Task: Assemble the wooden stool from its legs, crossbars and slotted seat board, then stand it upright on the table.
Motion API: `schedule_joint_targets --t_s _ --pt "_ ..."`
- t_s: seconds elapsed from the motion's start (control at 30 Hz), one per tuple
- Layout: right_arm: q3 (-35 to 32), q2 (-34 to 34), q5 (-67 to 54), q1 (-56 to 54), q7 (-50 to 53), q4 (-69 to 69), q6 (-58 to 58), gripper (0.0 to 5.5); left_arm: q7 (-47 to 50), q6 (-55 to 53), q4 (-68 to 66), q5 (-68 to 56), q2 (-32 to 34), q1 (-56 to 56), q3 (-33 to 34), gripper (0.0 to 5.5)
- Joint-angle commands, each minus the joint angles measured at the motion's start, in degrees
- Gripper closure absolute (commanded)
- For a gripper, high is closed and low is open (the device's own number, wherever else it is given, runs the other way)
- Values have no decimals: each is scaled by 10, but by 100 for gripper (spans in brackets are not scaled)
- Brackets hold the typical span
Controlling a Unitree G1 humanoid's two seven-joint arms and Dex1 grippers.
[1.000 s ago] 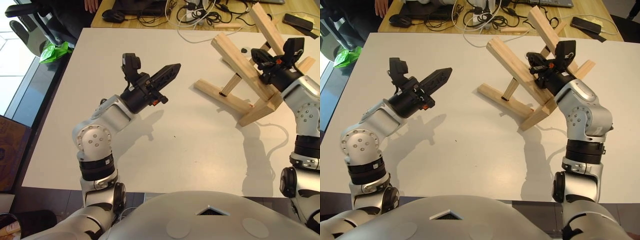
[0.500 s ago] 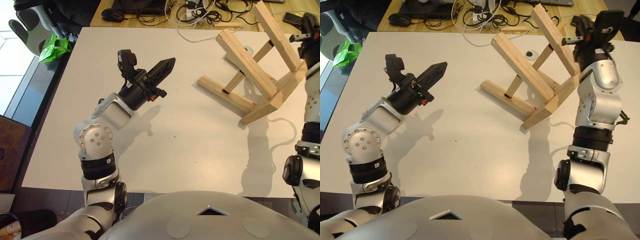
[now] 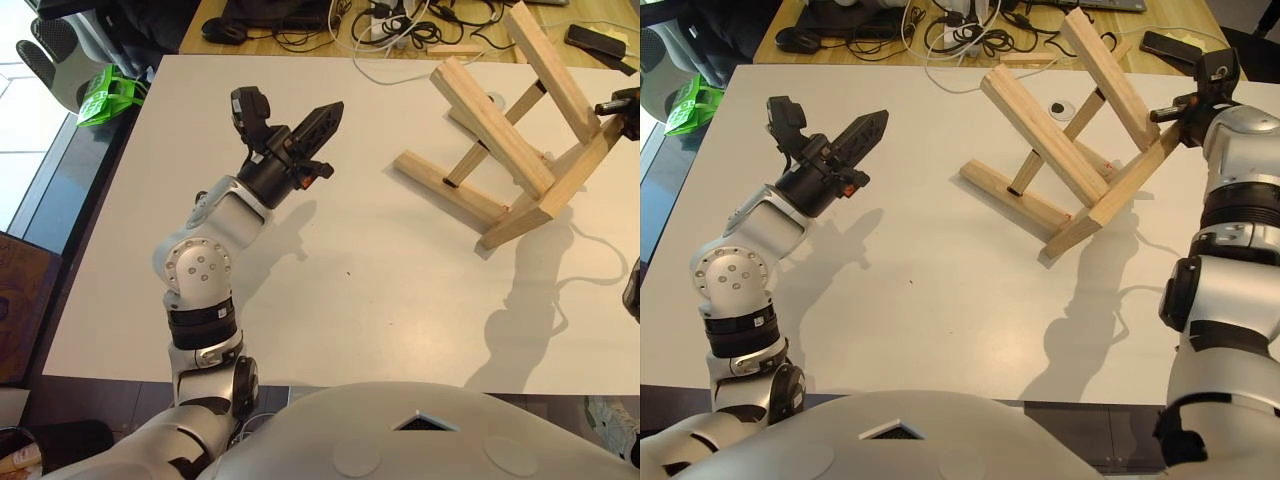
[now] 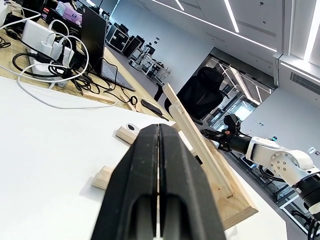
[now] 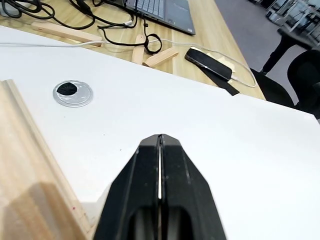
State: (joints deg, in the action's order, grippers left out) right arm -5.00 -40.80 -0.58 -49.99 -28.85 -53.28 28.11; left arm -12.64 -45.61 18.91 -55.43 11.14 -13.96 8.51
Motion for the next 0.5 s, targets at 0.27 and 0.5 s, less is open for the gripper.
schedule_joint_targets --t_s 0.27,0.5 --pt "-12 29 -109 174 -65 369 327 550 8 9 -2 21 -11 3 -2 547" --pt "-32 57 -172 229 -37 575 484 550 9 14 -3 29 -16 6 2 547"
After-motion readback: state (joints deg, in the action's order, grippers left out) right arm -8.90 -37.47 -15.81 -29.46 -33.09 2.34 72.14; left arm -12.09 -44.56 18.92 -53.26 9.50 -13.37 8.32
